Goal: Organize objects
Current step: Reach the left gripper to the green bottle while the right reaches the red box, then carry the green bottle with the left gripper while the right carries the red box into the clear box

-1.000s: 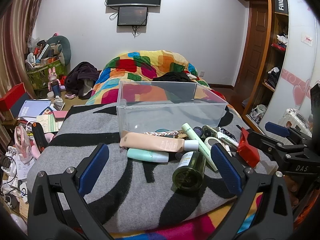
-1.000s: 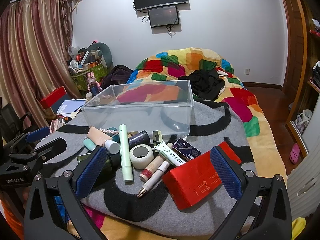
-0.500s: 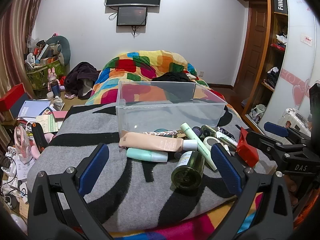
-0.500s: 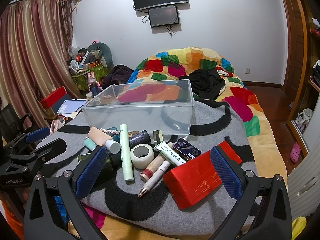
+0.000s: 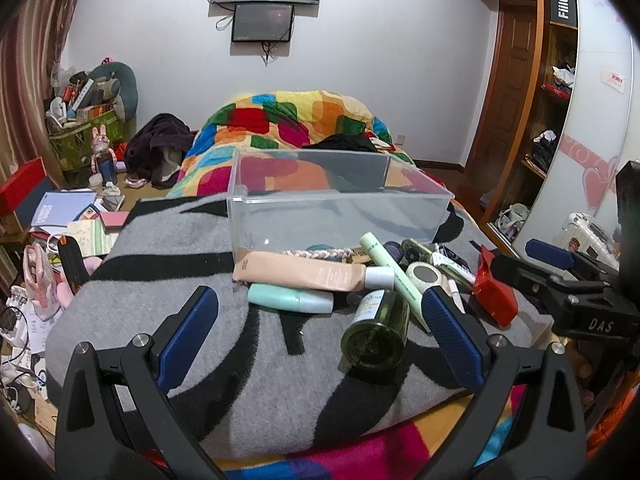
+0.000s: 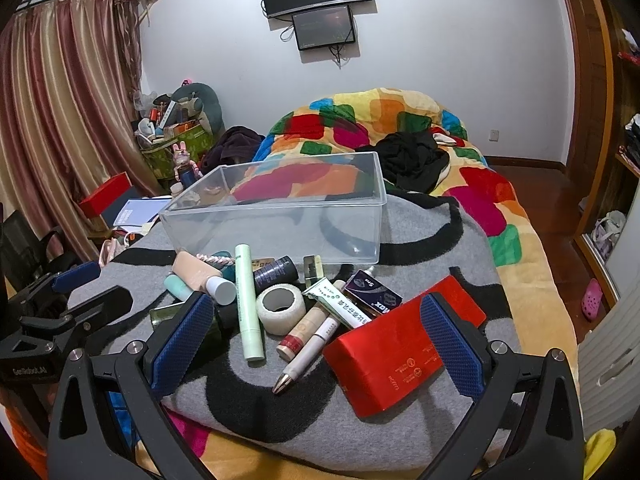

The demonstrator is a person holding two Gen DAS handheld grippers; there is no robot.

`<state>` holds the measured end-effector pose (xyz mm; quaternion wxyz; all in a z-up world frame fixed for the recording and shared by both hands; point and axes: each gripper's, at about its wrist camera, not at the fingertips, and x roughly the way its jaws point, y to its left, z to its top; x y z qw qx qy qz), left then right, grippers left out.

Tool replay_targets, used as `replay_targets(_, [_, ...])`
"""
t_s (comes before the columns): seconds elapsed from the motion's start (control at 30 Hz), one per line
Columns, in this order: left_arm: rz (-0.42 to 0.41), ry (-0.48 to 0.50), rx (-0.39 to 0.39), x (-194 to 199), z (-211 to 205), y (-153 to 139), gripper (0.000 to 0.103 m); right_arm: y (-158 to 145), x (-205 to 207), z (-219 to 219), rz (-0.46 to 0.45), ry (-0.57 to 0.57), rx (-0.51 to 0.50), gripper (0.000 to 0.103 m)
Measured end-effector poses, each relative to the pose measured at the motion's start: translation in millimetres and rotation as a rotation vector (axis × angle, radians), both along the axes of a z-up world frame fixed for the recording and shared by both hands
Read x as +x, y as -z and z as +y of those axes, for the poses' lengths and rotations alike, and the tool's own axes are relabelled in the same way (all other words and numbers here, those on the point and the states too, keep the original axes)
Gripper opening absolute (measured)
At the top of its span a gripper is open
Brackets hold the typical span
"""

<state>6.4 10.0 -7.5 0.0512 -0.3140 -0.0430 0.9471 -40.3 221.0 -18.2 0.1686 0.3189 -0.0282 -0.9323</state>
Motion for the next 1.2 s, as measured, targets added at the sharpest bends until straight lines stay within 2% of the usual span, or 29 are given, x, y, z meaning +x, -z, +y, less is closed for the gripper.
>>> replay_targets(0.17, [-0.032, 0.013, -0.001, 0.0, 1.1, 13.6, 0.103, 7.9, -4.9, 12.1, -0.027, 0.043, 0.000, 0.103])
replay_targets(0.33, [-0.074, 0.047, -0.006, -5.6, 8.1, 28.1, 0.101, 28.5, -16.0, 35.1, -0.111, 0.122, -0.015, 0.103])
replay_targets(0.4, [-0.080, 0.073, -0.006, -10.8, 13.0, 30.7, 0.094, 35.0, -21.7, 43.1, -0.149, 0.157, -0.032, 0.103])
replay_targets(0.5, [-0.099, 0.099, -0.019, -23.0, 21.4, 36.9, 0.088, 40.7, -30.9, 53.2, -0.189, 0.183, -0.080, 0.103])
replay_targets(0.63, [-0.126, 0.121, -0.009, -36.5, 29.3, 44.0, 0.081, 47.3, -39.5, 51.7, -0.226, 0.184, -0.082, 0.103])
replay_targets(0.73, [-0.137, 0.129, 0.003, -42.4, 33.1, 48.6, 0.071, 53.0, -41.5, 46.8, -0.246, 0.166, -0.083, 0.103])
replay_targets(0.8, [-0.139, 0.139, 0.006, -42.8, 35.7, 51.4, 0.058, 54.5, -40.8, 44.8, -0.244, 0.160, -0.075, 0.102])
replay_targets(0.83, [-0.141, 0.142, 0.007, -42.3, 36.9, 52.5, 0.055, 54.2, -39.3, 44.3, -0.238, 0.160, -0.073, 0.101])
replay_targets(0.9, [-0.134, 0.144, 0.008, -39.9, 37.6, 53.3, 0.054, 54.2, -39.2, 44.6, -0.239, 0.154, -0.083, 0.095])
replay_targets(1.03, [-0.122, 0.149, 0.008, -34.0, 38.0, 51.4, 0.049, 54.4, -37.5, 43.4, -0.235, 0.134, -0.082, 0.087])
replay_targets(1.13, [-0.110, 0.151, 0.016, -27.9, 36.3, 48.6, 0.041, 53.0, -34.1, 42.7, -0.231, 0.100, -0.095, 0.074])
replay_targets(1.2, [-0.100, 0.135, 0.011, -24.5, 33.4, 46.7, 0.041, 52.4, -31.0, 42.7, -0.231, 0.080, -0.109, 0.063])
